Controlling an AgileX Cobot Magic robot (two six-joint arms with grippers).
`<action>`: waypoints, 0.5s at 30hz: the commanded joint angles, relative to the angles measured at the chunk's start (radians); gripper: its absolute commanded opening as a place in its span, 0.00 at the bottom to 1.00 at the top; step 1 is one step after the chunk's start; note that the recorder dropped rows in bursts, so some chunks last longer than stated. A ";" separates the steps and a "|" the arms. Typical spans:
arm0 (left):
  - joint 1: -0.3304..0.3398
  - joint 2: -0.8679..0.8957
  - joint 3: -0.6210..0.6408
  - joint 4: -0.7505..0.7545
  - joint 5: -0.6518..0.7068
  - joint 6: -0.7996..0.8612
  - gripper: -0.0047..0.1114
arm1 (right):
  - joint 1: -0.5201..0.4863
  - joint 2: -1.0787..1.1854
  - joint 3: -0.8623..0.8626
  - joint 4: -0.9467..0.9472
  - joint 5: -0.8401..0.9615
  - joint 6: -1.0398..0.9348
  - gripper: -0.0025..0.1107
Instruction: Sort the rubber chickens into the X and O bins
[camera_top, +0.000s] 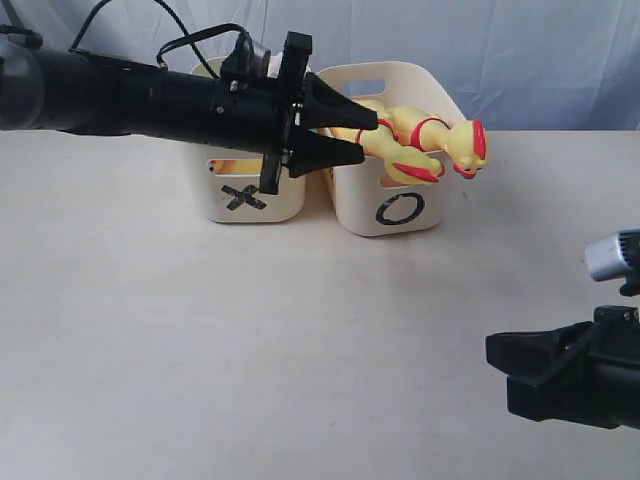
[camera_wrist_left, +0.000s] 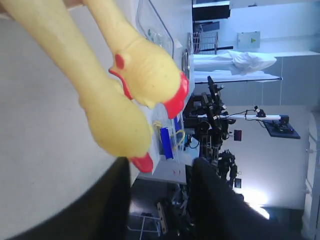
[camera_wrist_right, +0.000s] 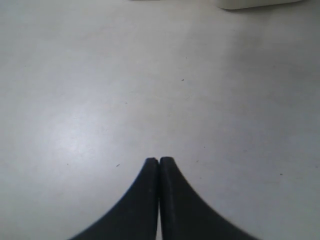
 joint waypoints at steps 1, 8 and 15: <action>0.019 -0.048 -0.007 0.081 0.052 0.003 0.05 | -0.004 -0.007 0.003 0.001 -0.002 -0.013 0.02; 0.026 -0.170 -0.007 0.350 0.026 0.019 0.04 | -0.004 -0.007 0.003 0.001 -0.006 -0.020 0.02; 0.026 -0.343 0.010 0.656 -0.069 -0.050 0.04 | -0.004 -0.007 0.000 0.092 -0.117 -0.021 0.02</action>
